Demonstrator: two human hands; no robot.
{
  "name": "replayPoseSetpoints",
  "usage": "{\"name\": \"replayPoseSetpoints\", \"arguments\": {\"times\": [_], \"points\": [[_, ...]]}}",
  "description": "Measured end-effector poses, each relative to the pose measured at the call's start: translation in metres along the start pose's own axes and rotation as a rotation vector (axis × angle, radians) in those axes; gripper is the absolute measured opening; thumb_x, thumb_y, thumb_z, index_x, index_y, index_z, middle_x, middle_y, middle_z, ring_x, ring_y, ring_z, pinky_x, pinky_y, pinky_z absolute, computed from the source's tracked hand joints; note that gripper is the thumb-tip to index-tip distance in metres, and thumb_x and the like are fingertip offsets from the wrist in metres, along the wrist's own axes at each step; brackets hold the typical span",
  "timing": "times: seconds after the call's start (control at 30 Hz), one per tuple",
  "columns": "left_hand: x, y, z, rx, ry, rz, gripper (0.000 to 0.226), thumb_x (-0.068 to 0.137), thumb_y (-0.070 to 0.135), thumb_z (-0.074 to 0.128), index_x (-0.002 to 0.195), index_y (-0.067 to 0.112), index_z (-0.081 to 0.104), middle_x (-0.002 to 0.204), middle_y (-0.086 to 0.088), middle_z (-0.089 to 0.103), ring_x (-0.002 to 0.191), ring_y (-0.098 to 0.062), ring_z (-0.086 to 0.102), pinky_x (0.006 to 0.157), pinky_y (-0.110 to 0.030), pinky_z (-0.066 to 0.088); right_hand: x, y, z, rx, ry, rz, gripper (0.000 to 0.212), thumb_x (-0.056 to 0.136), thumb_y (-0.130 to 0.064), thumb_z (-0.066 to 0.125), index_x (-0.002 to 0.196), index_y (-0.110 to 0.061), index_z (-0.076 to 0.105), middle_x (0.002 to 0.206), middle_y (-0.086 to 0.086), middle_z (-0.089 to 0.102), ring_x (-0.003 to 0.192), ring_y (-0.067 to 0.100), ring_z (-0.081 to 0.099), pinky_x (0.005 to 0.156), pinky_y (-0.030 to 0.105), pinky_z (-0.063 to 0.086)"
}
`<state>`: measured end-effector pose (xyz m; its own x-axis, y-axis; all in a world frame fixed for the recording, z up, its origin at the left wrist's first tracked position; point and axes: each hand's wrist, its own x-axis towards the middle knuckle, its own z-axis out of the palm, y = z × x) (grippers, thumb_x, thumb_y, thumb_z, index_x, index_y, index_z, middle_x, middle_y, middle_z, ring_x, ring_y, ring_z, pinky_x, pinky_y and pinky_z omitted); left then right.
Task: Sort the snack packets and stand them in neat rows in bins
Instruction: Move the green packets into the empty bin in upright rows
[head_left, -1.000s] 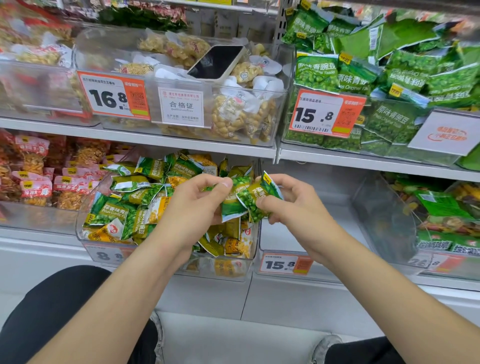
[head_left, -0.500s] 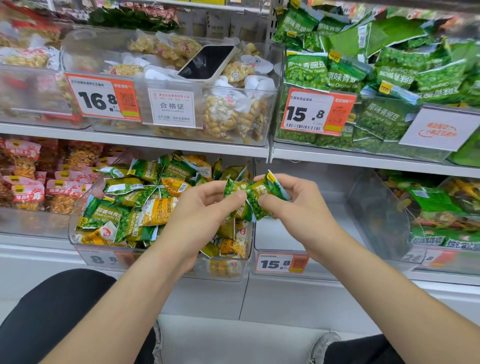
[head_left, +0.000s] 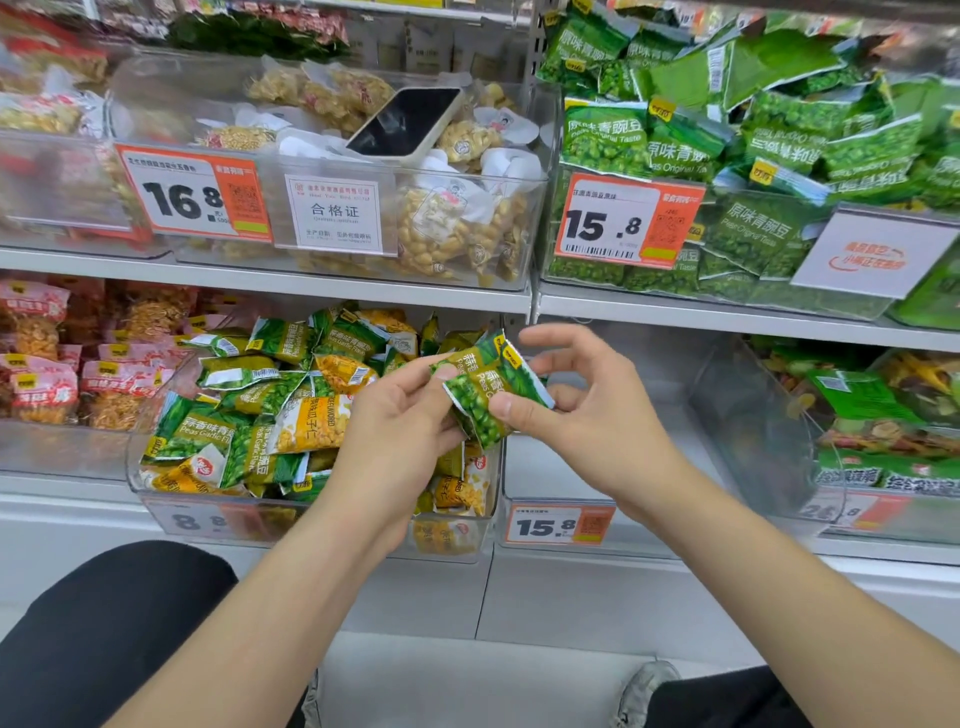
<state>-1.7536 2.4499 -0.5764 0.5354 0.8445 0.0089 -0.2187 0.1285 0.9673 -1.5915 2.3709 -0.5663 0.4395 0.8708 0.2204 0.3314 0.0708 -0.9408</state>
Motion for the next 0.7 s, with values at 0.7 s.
{"name": "replayPoseSetpoints", "arguments": {"times": [0.7], "points": [[0.021,-0.042,0.016,1.536,-0.106,0.397,0.059,0.1,0.052,0.049,0.15,0.022,0.04,0.137,0.001,0.054,0.127,-0.024,0.05,0.105,-0.045,0.039,0.055,0.083,-0.036,-1.001,-0.263,0.144,0.041,0.084,-0.03,0.086,0.119,-0.017,0.069,0.118,0.009,0.069,0.119,0.032,0.056,0.088,0.037,0.047]]}}
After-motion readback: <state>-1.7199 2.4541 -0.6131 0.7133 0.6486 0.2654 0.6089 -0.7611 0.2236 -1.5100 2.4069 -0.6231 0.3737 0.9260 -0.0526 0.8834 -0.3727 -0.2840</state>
